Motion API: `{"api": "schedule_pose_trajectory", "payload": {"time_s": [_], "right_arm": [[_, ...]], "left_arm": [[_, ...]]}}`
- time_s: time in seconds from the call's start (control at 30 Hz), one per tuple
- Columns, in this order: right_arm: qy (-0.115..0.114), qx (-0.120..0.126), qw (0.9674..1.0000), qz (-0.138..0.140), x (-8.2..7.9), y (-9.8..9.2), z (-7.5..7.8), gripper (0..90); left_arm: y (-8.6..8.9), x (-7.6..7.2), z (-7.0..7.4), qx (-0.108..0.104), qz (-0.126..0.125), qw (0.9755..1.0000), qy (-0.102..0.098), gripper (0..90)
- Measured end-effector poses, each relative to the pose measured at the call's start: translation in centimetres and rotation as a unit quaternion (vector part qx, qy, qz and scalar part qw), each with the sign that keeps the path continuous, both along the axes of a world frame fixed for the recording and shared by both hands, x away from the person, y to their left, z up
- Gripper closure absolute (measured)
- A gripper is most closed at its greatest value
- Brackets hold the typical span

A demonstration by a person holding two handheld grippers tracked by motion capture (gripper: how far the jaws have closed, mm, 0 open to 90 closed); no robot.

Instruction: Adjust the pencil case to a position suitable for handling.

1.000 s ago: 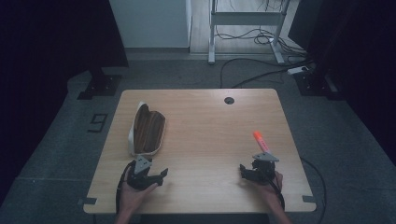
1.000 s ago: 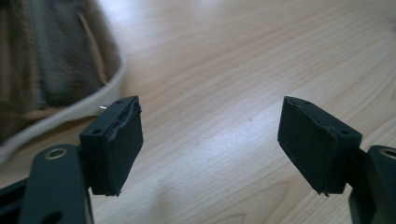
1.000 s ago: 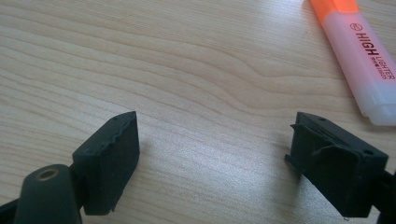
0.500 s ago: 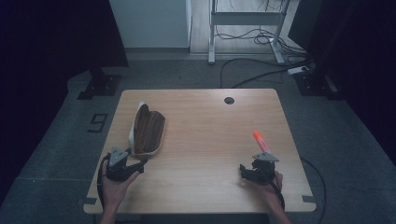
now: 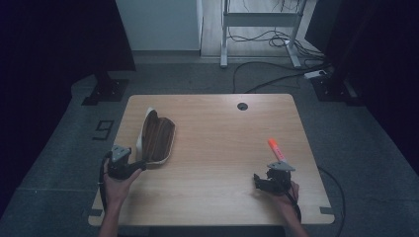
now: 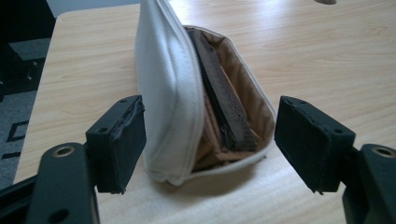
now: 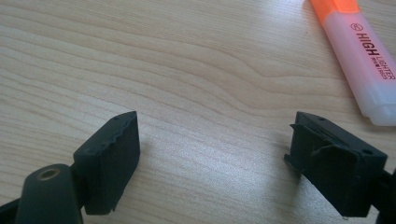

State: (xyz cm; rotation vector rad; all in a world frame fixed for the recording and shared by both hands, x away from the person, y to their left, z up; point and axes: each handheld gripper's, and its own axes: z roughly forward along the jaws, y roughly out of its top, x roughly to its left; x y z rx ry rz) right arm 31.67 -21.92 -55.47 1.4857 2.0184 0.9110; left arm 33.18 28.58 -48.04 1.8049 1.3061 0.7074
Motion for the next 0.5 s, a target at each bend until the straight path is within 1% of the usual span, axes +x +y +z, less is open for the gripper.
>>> {"api": "schedule_pose_trajectory", "payload": {"time_s": [0.1, 0.17, 0.3, 0.43, 0.5], "right_arm": [[0.0, 0.0, 1.0, 0.0, 0.0, 0.0, 0.0, 15.4], [0.0, 0.0, 1.0, 0.0, 0.0, 0.0, 0.0, 15.4], [0.0, 0.0, 1.0, 0.0, 0.0, 0.0, 0.0, 15.4], [0.0, 0.0, 1.0, 0.0, 0.0, 0.0, 0.0, 15.4], [0.0, 0.0, 1.0, 0.0, 0.0, 0.0, 0.0, 15.4]], "left_arm": [[0.1, 0.8, -0.5, -0.001, 0.002, 1.0, 0.009, 24.8], [0.2, 1.2, -0.8, -0.006, 0.003, 0.9999, 0.013, 24.9], [0.3, 1.8, -1.2, -0.011, 0.007, 0.9997, 0.019, 25.7], [0.5, 2.5, -1.6, -0.02, 0.011, 0.9994, 0.025, 29.4], [0.5, 2.7, -1.7, -0.021, 0.012, 0.9994, 0.026, 30.5]]}}
